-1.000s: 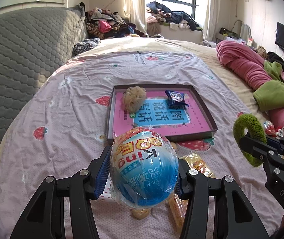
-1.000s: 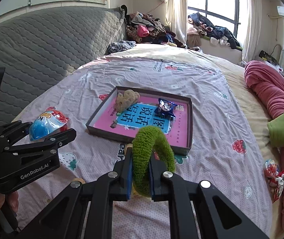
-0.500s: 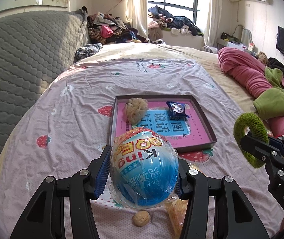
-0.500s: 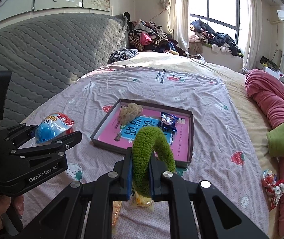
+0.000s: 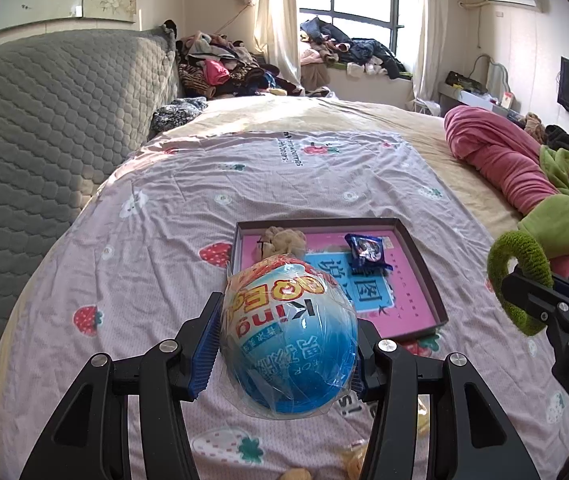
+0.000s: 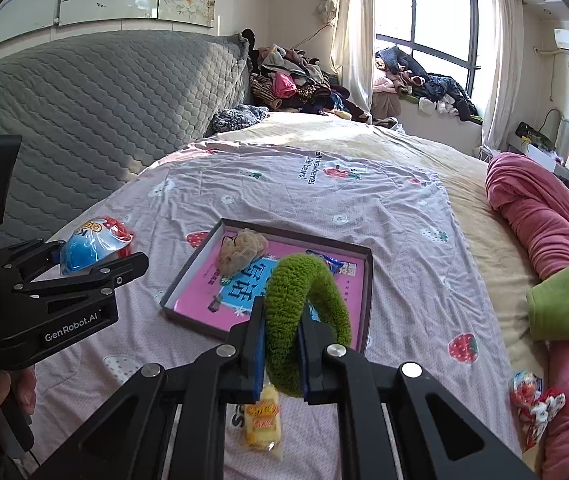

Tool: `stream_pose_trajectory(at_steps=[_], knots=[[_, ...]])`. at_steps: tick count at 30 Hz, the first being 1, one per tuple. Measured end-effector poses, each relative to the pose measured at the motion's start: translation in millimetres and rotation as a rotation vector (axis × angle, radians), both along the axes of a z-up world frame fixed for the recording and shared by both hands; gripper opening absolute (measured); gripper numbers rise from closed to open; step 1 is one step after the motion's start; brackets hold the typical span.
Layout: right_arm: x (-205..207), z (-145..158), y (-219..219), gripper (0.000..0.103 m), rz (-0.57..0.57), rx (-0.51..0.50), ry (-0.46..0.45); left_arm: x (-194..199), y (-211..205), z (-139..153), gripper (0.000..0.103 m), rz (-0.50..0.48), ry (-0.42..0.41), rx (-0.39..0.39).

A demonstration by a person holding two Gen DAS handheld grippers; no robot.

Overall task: Organize objects
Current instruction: 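Lift the Kinder egg and green ring and carry both over the tray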

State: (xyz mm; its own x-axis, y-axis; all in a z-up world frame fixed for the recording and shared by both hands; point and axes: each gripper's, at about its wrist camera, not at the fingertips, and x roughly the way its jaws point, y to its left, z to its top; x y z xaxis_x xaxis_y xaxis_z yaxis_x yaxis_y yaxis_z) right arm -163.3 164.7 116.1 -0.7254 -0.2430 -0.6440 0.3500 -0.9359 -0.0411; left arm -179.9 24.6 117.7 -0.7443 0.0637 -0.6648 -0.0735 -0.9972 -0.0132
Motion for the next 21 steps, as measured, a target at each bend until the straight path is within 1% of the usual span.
stream_pose_trajectory(at_steps=[5, 11, 17, 21], knots=[[-22.0, -5.9, -2.6, 0.013, 0.0, 0.014, -0.003, -24.4, -0.6, -8.3, 0.055, 0.002, -0.011, -0.001], [-51.2, -23.6, -4.4, 0.013, -0.002, 0.028, -0.017, -54.0, 1.5, -25.4, 0.055, 0.001, -0.016, 0.011], [-83.3, -51.6, -7.7, 0.013, -0.007, 0.044, -0.044, -82.9, 9.6, -53.0, 0.055, -0.014, -0.042, 0.002], [-104.8, -77.2, -9.1, 0.013, -0.018, 0.067, -0.069, -100.4, 11.8, -72.0, 0.055, -0.016, -0.055, 0.0]])
